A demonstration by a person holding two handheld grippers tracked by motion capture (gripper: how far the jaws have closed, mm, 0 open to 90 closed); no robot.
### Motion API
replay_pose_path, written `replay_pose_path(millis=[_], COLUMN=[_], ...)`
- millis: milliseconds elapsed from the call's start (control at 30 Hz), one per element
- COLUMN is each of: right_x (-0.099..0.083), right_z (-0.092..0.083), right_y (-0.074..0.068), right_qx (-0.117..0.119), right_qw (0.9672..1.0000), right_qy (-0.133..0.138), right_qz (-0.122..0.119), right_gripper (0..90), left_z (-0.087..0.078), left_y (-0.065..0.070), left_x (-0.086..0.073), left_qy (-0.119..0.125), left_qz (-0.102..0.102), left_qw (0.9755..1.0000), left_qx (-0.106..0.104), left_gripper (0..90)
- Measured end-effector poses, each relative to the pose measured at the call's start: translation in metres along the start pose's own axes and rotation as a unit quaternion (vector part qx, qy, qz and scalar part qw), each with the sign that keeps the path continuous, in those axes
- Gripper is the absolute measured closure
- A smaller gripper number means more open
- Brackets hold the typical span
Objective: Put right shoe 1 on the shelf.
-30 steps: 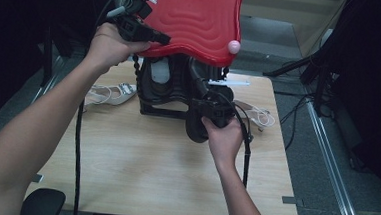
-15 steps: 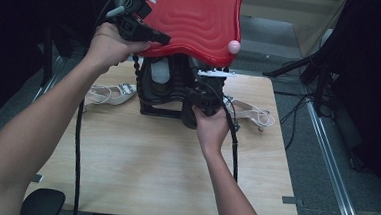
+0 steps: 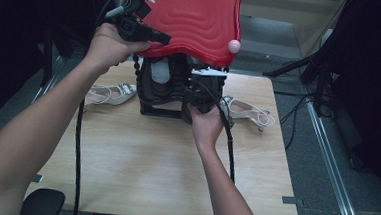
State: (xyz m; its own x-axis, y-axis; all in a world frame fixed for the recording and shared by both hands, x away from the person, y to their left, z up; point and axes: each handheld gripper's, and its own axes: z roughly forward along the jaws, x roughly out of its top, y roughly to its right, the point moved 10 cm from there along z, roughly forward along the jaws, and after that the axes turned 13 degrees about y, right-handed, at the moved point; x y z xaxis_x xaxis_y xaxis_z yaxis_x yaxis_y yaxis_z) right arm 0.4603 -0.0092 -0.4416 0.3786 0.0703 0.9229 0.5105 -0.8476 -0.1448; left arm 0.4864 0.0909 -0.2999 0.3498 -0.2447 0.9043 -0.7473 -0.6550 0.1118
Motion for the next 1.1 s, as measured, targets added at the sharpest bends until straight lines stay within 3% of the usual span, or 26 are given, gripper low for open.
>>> replay_pose_path(millis=[100,167,300,367,433,600,900,1100], right_x=[0.0,-0.001,-0.003,-0.001,0.001,0.004,0.014,0.012], right_z=[0.001,0.002,0.002,0.001,0.001,-0.003,0.0,0.003], right_y=[0.0,-0.003,-0.005,-0.007,-0.009,-0.005,0.002,0.001], right_qx=[0.006,0.021,0.023,0.033,0.034,0.012,-0.006,0.005], right_qw=[1.0,0.9996,0.9997,0.9994,0.9994,0.9997,0.9996,0.9993], right_qy=[-0.001,-0.006,-0.009,-0.003,-0.001,0.002,0.025,0.037], right_qz=[0.001,0.016,0.005,0.013,0.01,0.02,0.011,0.003], right_gripper=[79.1,75.4,72.1,70.2,73.2,85.3,85.6,80.4], left_z=[0.001,0.001,0.001,0.001,0.001,0.001,0.001,0.001], left_y=[0.0,-0.001,0.0,0.0,0.0,0.0,-0.001,-0.001], left_x=[0.0,-0.001,-0.001,-0.001,-0.001,-0.001,-0.001,-0.001], left_qy=[-0.002,-0.005,-0.005,-0.004,-0.005,-0.005,-0.007,-0.008], left_qz=[0.003,0.002,0.002,0.002,0.002,0.002,0.001,0.001], left_qw=[1.0,0.9999,0.9999,0.9999,0.9999,0.9999,0.9999,0.9999], left_qx=[0.007,0.01,0.011,0.011,0.011,0.012,0.01,0.01], left_gripper=[90.0,90.0,90.0,90.0,90.0,90.0,90.0,90.0])
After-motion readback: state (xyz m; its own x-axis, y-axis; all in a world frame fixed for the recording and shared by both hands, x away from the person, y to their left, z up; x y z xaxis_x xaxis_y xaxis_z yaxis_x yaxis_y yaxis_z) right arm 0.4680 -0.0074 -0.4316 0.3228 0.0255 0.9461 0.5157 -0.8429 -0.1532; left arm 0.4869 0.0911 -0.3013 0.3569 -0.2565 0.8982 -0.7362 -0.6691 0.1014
